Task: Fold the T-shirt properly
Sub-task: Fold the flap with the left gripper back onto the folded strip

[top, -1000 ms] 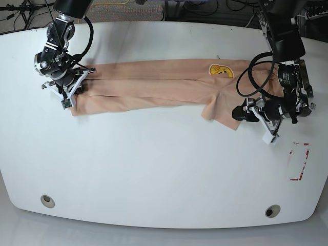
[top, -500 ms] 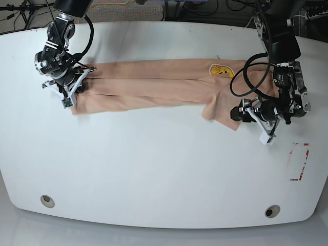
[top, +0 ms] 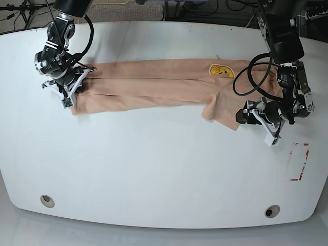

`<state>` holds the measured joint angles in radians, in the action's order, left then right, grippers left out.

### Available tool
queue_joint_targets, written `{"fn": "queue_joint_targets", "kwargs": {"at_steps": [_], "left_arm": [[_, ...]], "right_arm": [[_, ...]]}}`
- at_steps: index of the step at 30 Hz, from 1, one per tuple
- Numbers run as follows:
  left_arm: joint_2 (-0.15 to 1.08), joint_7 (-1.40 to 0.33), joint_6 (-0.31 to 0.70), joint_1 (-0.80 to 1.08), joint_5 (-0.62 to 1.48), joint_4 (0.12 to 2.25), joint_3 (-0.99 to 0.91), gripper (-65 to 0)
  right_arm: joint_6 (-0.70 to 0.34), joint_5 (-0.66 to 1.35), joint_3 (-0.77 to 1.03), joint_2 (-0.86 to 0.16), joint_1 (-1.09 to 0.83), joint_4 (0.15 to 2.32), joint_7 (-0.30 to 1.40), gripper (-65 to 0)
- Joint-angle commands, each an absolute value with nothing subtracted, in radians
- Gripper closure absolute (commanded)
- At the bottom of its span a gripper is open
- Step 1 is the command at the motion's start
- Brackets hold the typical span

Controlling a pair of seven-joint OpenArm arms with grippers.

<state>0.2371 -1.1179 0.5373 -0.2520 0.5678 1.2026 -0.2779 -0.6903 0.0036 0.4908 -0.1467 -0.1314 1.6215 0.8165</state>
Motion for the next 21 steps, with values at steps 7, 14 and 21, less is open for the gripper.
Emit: {"fn": "queue_joint_targets", "kwargs": {"at_steps": [7,14,21], "left_arm": [[0.229,-1.102,0.541,-0.268,0.59,1.214,-0.163,-43.6],[0.193,-1.107,0.541,-0.265,0.585,1.214,-0.16,-43.5],[0.191,-1.107,0.541,-0.265,0.588,1.214,-0.159,-33.1]], "right_arm": [[-0.698,-0.002,0.492,-0.154,-0.13,1.632,0.837,-4.1],[-0.698,-0.002,0.492,-0.154,-0.13,1.632,0.837,-4.1],[-0.698,-0.002,0.492,-0.154,-0.13,1.632,0.837,-4.1]]}}
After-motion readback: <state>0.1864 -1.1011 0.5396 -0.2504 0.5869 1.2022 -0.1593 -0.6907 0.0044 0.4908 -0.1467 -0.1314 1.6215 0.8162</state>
